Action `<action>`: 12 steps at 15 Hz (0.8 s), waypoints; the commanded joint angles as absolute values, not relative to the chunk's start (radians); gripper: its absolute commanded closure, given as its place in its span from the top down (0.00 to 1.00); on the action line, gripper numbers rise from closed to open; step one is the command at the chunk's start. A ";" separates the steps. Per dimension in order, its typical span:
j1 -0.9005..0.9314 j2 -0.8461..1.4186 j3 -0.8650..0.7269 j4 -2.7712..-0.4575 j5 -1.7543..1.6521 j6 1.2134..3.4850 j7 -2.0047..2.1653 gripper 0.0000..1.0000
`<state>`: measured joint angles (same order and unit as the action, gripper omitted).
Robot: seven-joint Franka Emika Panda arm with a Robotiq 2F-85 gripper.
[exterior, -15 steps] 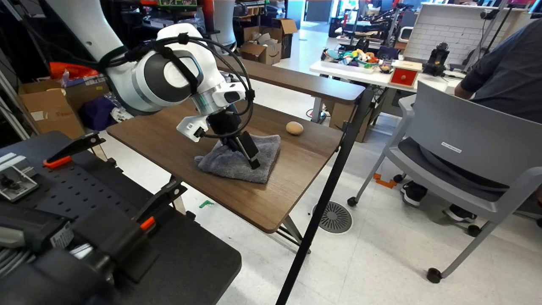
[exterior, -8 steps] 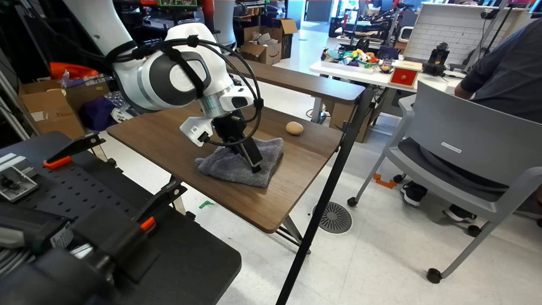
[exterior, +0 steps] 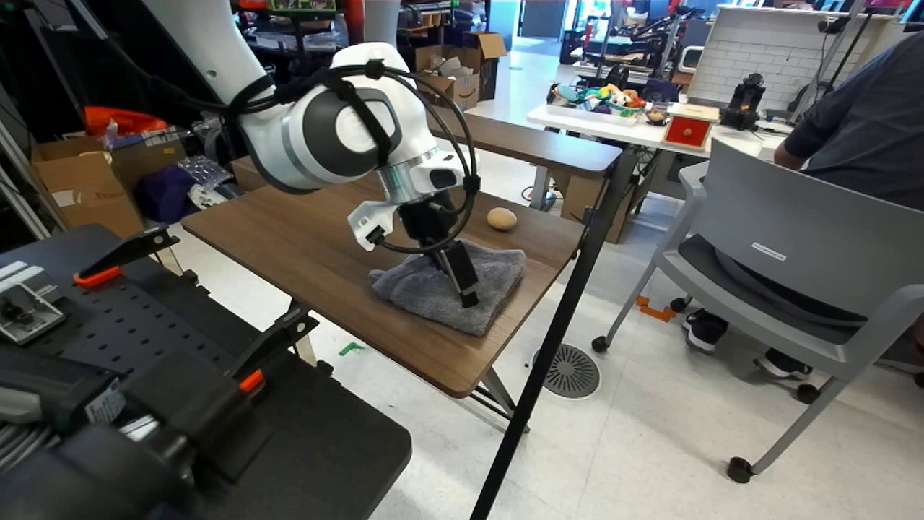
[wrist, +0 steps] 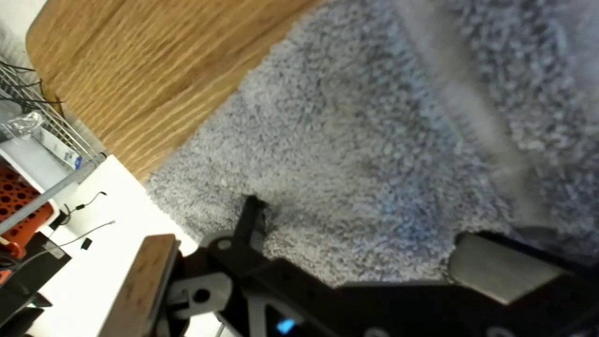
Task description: Move the plush toy and wipe the table with the cloth
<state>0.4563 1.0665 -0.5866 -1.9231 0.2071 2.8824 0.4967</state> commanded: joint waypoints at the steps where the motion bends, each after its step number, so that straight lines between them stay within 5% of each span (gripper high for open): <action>1: 0.413 1.175 -0.587 -1.817 0.176 2.839 0.587 1.00; 12: 0.465 0.971 -0.350 -2.154 0.182 3.270 0.379 1.00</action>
